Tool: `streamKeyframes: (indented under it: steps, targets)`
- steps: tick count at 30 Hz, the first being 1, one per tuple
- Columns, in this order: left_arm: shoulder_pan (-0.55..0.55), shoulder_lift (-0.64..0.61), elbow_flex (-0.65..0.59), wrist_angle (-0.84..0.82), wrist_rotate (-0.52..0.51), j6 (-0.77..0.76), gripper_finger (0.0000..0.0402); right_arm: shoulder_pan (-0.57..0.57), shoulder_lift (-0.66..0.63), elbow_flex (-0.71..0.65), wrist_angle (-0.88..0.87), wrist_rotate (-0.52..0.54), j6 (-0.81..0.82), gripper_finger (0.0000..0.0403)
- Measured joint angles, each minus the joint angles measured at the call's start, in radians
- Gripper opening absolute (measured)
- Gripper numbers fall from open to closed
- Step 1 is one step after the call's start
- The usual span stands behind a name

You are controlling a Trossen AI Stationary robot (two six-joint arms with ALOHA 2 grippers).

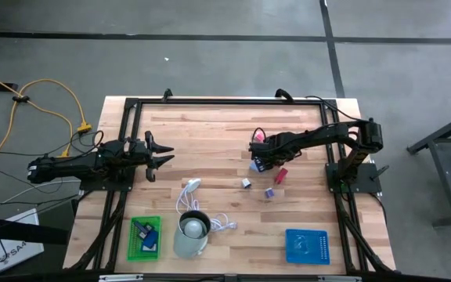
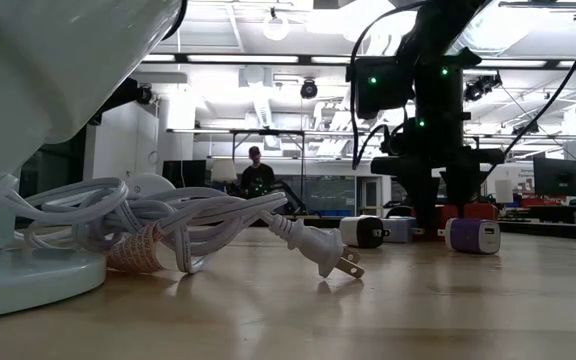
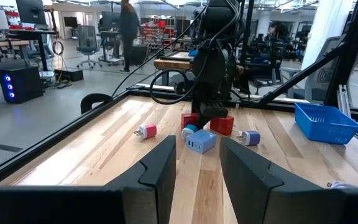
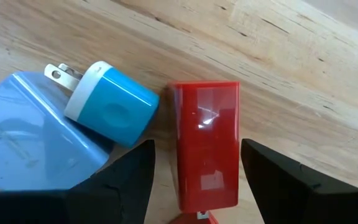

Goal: Pick & Place Office items
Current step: Put the top red charger adapter into the blue basket

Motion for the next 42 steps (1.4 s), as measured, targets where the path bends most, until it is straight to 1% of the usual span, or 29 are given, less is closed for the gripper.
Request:
streamKeyframes:
  steps: [4,14,18,21,26,32,38,42]
  targets:
    - [0.0,0.0,0.0,0.0,0.0,0.0,0.012,0.0,0.0,0.0,0.0,0.0,0.0,0.0218]
    - [0.0,0.0,0.0,0.0,0.0,0.0,0.012,0.0,0.0,0.0,0.0,0.0,0.0,0.0137]
    - [0.0,0.0,0.0,0.0,0.0,0.0,0.012,0.0,-0.001,0.0,0.0,0.003,0.0,0.0118]
    - [0.0,0.0,0.0,0.0,0.0,0.0,0.012,0.0,-0.001,0.0,0.0,0.019,0.0,0.0116]
    - [0.0,0.0,0.0,0.0,0.0,0.0,0.012,0.0,-0.001,0.0,0.0,0.023,0.0,0.0125]
    - [0.0,0.0,0.0,0.0,0.0,0.0,0.012,0.0,-0.001,0.0,0.0,0.026,0.0,0.0114]
    - [0.0,0.0,0.0,0.0,0.0,0.0,0.012,0.0,-0.001,0.0,0.001,0.026,0.0,0.012]
    - [0.0,0.0,0.0,0.0,0.0,0.0,0.012,0.0,-0.003,0.0,0.003,0.026,-0.001,0.0113]
